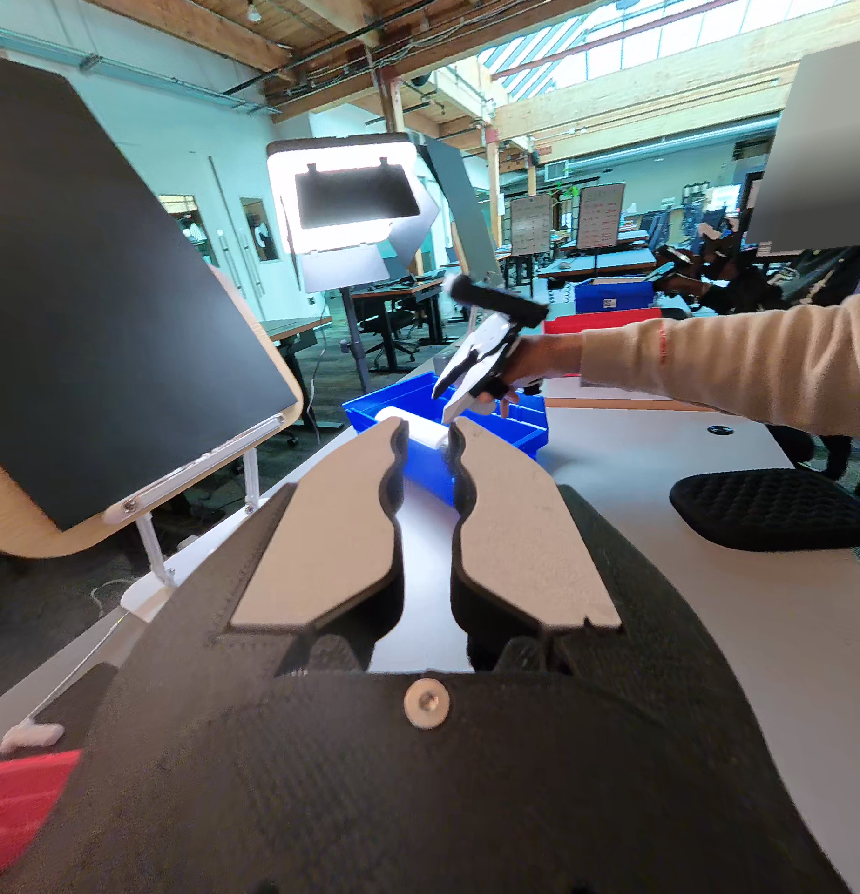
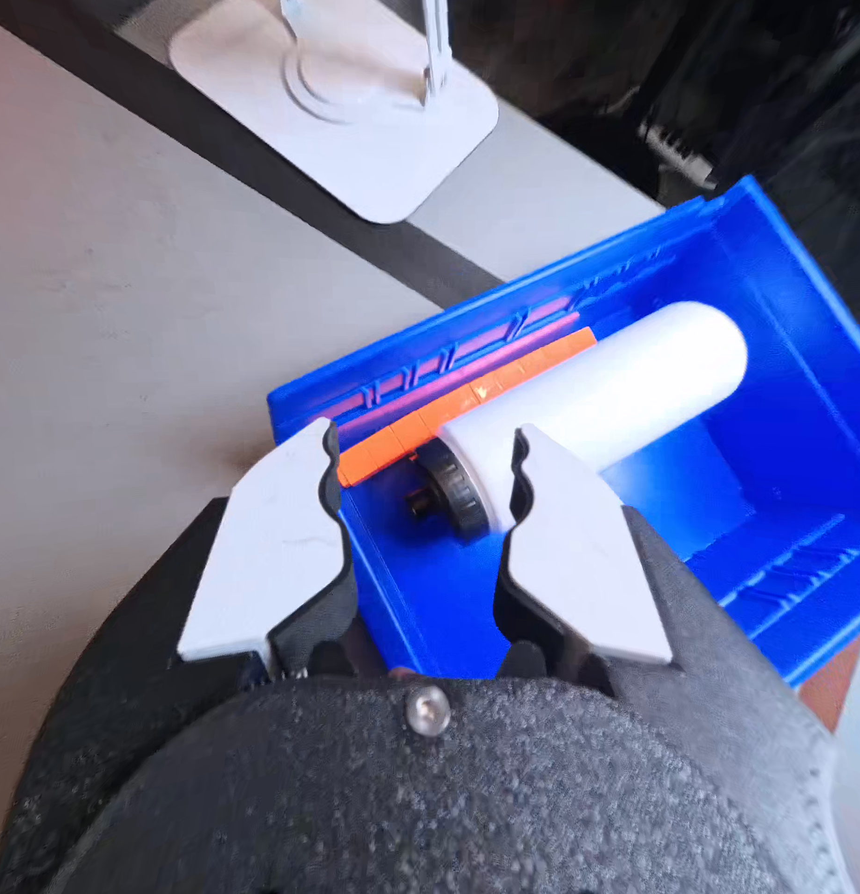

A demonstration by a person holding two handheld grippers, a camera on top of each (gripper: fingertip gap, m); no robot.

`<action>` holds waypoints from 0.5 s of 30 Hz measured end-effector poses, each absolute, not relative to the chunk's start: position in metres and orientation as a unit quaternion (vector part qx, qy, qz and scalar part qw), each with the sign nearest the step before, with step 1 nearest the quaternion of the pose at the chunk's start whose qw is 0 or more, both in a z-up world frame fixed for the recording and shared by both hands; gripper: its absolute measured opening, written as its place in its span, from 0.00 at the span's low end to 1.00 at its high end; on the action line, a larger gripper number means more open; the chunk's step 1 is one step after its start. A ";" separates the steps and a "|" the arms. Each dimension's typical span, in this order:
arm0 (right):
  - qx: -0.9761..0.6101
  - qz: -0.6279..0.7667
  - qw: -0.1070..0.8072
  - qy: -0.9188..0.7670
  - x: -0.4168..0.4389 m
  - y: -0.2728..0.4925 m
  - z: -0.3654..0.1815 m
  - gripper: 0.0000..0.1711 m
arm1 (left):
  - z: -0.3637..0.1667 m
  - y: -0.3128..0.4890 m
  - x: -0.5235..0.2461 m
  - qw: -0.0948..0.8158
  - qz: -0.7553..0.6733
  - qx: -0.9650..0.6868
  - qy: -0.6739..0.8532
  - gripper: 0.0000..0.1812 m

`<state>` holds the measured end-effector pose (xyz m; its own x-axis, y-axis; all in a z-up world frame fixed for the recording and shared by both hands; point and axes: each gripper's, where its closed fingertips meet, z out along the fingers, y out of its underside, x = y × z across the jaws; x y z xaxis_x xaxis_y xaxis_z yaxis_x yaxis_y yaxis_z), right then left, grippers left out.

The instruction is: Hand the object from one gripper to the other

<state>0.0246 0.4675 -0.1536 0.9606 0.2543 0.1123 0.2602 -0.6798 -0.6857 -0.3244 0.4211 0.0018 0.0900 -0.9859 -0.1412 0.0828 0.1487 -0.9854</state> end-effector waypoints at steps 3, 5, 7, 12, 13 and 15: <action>-0.867 -0.006 0.469 -0.168 0.002 0.465 -0.114 0.40 | -0.001 0.430 -0.326 0.582 -0.461 -0.473 0.475 0.06; -0.829 0.023 0.527 -0.185 -0.025 0.455 -0.092 0.33 | -0.003 0.433 -0.327 0.581 -0.463 -0.476 0.471 0.00; -0.804 0.057 0.557 -0.201 -0.051 0.441 -0.083 0.30 | -0.005 0.435 -0.326 0.581 -0.466 -0.477 0.467 0.00; -0.746 0.121 0.620 -0.210 -0.098 0.409 -0.080 0.26 | -0.015 0.453 -0.329 0.602 -0.442 -0.494 0.445 0.00; -0.736 0.128 0.631 -0.209 -0.105 0.404 -0.083 0.24 | -0.017 0.457 -0.330 0.605 -0.436 -0.499 0.441 0.00; -0.724 0.142 0.642 -0.210 -0.118 0.396 -0.091 0.19 | -0.022 0.469 -0.334 0.618 -0.412 -0.514 0.430 0.00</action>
